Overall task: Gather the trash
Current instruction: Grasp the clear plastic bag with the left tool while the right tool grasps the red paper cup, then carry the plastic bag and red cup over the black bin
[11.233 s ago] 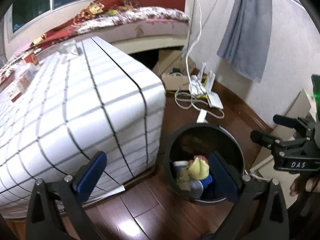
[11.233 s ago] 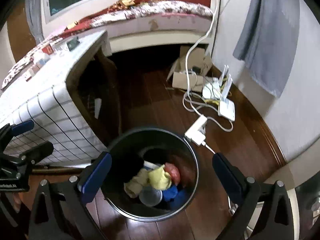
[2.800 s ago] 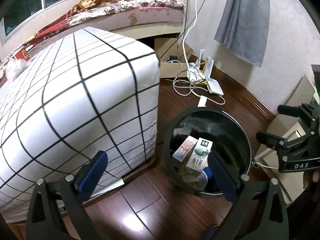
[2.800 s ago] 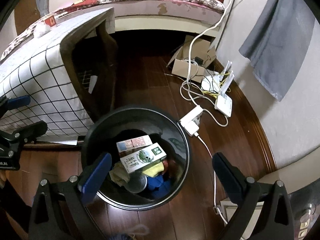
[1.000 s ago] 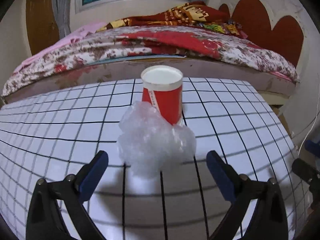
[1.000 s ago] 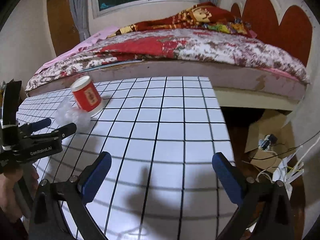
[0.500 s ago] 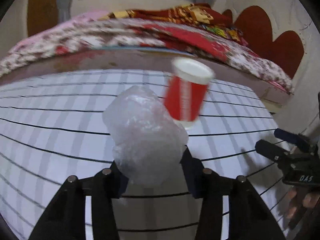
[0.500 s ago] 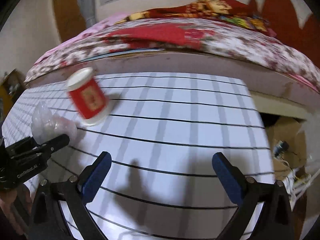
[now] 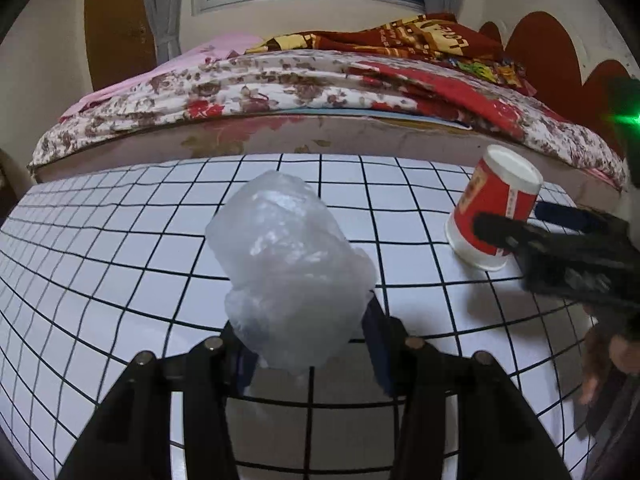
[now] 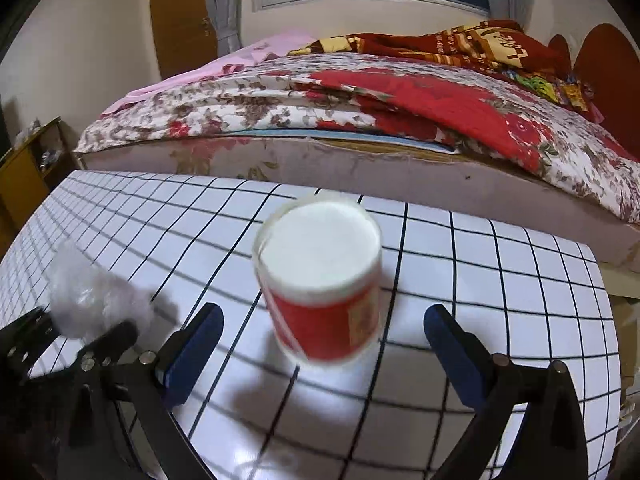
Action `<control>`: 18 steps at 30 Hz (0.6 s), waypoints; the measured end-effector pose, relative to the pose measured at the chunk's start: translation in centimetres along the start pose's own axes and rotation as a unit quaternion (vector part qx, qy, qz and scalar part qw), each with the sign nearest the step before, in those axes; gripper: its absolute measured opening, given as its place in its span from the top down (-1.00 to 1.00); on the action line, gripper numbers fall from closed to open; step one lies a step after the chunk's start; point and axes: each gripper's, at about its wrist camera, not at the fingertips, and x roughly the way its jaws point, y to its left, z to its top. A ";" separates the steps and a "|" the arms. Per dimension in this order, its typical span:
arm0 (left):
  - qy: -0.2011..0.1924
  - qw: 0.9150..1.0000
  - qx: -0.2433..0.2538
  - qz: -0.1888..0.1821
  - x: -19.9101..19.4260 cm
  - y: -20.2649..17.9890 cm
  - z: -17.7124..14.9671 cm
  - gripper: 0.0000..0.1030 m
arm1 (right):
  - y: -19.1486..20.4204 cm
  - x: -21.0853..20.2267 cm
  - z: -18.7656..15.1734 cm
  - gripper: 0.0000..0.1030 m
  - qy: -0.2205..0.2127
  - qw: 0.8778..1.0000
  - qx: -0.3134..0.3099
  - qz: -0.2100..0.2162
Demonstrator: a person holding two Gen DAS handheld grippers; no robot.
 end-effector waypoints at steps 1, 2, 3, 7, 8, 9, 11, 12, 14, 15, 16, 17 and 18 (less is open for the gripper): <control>-0.001 1.000 0.004 0.000 -0.1 -0.1 0.0 0.07 | 0.1 0.3 0.2 -0.71 0.001 1.000 0.002 -0.004; -0.001 1.000 0.007 -0.001 -0.1 -0.1 0.1 0.07 | -0.1 0.6 0.3 -0.54 0.003 1.000 0.006 0.001; -0.001 1.000 0.009 -0.001 -0.3 -0.1 0.0 0.07 | -0.3 0.8 0.4 -0.12 0.008 1.000 0.011 0.013; -0.007 1.000 0.013 -0.005 -1.2 -0.5 -0.3 0.07 | -0.9 -0.9 -0.2 0.03 -0.012 0.999 0.015 0.030; -0.007 1.000 0.013 -0.007 -1.4 -0.7 -0.4 0.07 | -1.0 -1.6 -0.6 0.03 -0.017 0.999 0.012 0.029; -0.009 1.000 0.014 -0.010 -1.8 -1.0 -0.6 0.07 | -1.0 -2.3 -1.0 0.03 -0.019 0.999 0.008 0.030; -0.015 1.000 0.023 -0.013 -2.8 -2.0 -0.9 0.07 | -1.1 -3.8 -1.9 0.03 -0.026 0.999 0.002 0.029; -0.018 0.999 0.025 -0.015 -3.3 -2.4 -1.2 0.07 | -1.2 -4.9 -2.4 0.03 -0.031 0.999 -0.002 0.028; -0.023 0.999 0.033 -0.020 -4.4 -3.4 -1.8 0.07 | -1.6 -7.0 -3.5 0.03 -0.033 0.999 -0.001 0.031; -0.025 0.999 0.037 -0.021 -4.9 -3.8 -2.1 0.07 | -1.8 -7.6 -3.9 0.03 -0.034 0.999 0.000 0.030; -0.026 0.999 0.041 -0.023 -5.5 -4.3 -2.4 0.07 | -2.0 -8.6 -4.4 0.03 -0.036 0.999 0.002 0.030; -0.028 0.998 0.043 -0.027 -6.0 -4.7 -2.8 0.07 | -2.3 -9.5 -5.0 0.03 -0.037 0.999 0.004 0.031; -0.029 0.998 0.047 -0.028 -6.5 -5.1 -3.2 0.07 | -2.7 -10.8 -5.7 0.03 -0.040 0.999 0.009 0.030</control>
